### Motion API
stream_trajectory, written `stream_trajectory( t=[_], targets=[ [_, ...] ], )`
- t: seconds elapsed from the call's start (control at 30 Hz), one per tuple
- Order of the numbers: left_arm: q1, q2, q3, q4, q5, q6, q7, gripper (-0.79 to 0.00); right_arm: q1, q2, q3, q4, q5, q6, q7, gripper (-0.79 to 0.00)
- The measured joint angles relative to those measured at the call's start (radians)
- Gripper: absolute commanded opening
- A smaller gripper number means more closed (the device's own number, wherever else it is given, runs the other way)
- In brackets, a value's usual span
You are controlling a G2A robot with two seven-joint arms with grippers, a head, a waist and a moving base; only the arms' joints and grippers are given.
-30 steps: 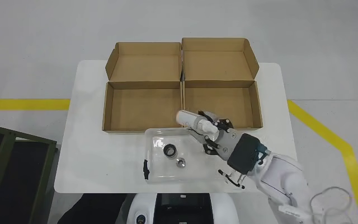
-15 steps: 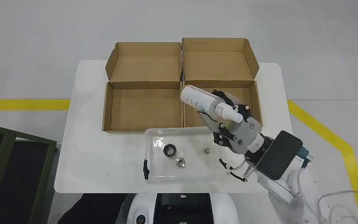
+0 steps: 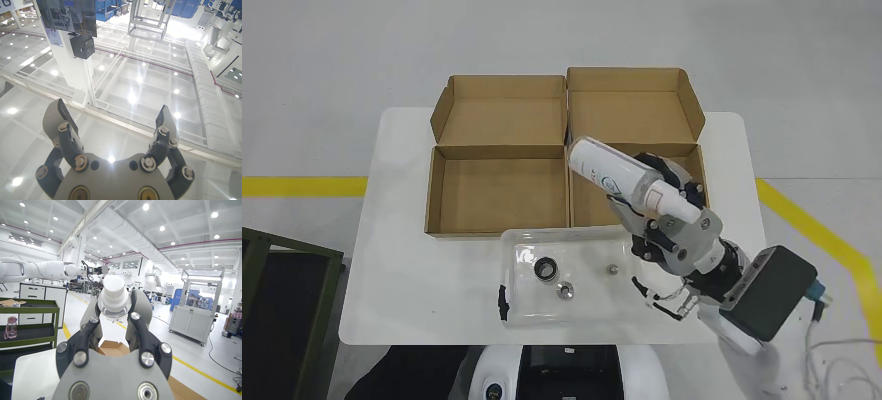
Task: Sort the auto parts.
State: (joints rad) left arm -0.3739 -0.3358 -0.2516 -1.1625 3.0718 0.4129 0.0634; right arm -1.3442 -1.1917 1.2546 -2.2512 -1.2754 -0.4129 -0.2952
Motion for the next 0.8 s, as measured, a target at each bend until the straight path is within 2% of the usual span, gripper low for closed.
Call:
stream_trajectory(
  t=[0.1, 0.4, 0.8],
  targets=[
    [0.0, 0.0, 0.0, 0.0, 0.0, 0.0, 0.0, 0.0, -0.004, 0.0, -0.007, 0.021, -0.013, -0.012, 0.017, -0.785],
    [0.0, 0.0, 0.0, 0.0, 0.0, 0.0, 0.0, 0.0, -0.014, 0.003, -0.025, 0.139, 0.016, -0.056, 0.166, -0.785],
    [0.0, 0.0, 0.0, 0.0, 0.0, 0.0, 0.0, 0.0, 0.012, 0.014, -0.018, 0.28, -0.044, -0.12, 0.412, -0.785]
  ],
)
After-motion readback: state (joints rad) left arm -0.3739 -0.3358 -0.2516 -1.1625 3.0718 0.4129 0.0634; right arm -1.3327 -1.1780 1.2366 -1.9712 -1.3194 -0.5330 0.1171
